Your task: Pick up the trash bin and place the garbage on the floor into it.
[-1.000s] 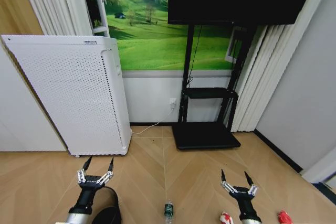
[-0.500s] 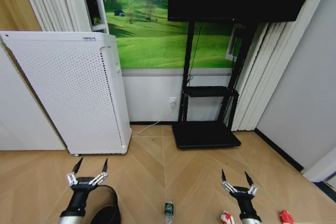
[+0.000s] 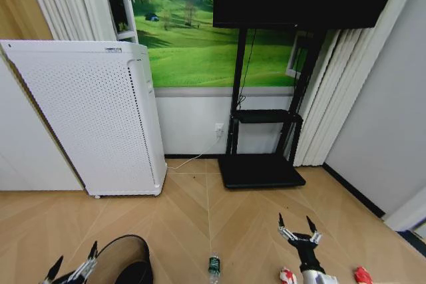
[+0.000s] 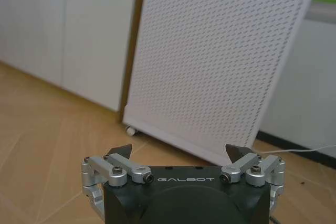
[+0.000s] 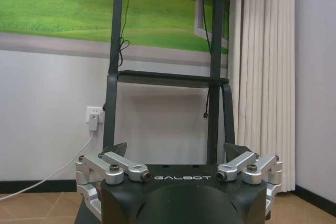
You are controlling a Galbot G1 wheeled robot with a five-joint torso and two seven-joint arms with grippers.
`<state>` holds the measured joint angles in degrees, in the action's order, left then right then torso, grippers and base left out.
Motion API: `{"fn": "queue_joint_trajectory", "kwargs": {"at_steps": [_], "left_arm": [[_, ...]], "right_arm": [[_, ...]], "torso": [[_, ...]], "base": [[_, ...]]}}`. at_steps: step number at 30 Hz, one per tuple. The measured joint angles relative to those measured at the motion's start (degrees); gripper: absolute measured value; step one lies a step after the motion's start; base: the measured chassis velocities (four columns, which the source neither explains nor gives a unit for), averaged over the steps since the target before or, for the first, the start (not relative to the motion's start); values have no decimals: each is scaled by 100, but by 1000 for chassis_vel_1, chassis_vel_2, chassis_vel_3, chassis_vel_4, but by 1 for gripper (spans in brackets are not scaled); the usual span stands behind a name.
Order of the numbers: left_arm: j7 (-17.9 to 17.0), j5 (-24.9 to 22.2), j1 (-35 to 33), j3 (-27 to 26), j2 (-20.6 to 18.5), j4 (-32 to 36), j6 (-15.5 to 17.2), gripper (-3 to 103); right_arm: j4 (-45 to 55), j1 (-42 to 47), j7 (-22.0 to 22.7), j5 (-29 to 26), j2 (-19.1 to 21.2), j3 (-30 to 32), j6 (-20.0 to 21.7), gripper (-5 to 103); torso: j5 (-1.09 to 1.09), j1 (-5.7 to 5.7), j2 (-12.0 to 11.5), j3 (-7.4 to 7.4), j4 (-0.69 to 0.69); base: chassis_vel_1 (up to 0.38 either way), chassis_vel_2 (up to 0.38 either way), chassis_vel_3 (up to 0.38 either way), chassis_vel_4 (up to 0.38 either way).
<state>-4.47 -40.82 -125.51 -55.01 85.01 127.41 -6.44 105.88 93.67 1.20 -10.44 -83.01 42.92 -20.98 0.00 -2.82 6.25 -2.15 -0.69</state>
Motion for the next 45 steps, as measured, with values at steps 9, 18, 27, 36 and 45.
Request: {"fn": "queue_joint_trajectory", "kwargs": {"at_steps": [9, 18, 27, 36, 45], "left_arm": [[-561, -481, -351, 84, -20, 11, 769, 100], [-1004, -688, 282, 175, -9, -178, 1793, 99], [-1461, -944, 953, 340, -86, -314, 2518, 97], [-1795, -1162, 1213, 490, -171, -535, 2904, 102], [-1911, -1504, 1267, 534, -170, -633, 2719, 70]], "right_arm": [[-437, -416, -70, -363, -79, 27, -38, 100], [-708, -305, -142, -634, 122, 68, -197, 100], [-611, -269, -147, -667, 209, 103, -144, 100], [-495, -108, -147, -669, 182, 237, -150, 100], [-353, 51, -144, -582, 100, 225, -156, 100]], "torso": [[1, -2, 10, -8, -1], [0, -4, 18, -14, -1], [0, -5, 22, -18, -1], [0, -5, 25, -21, -1], [0, -5, 27, -22, -1]], "base": [[0, 0, 0, 0], [0, 0, 0, 0], [0, 0, 0, 0], [0, 0, 0, 0], [0, 0, 0, 0]]}}
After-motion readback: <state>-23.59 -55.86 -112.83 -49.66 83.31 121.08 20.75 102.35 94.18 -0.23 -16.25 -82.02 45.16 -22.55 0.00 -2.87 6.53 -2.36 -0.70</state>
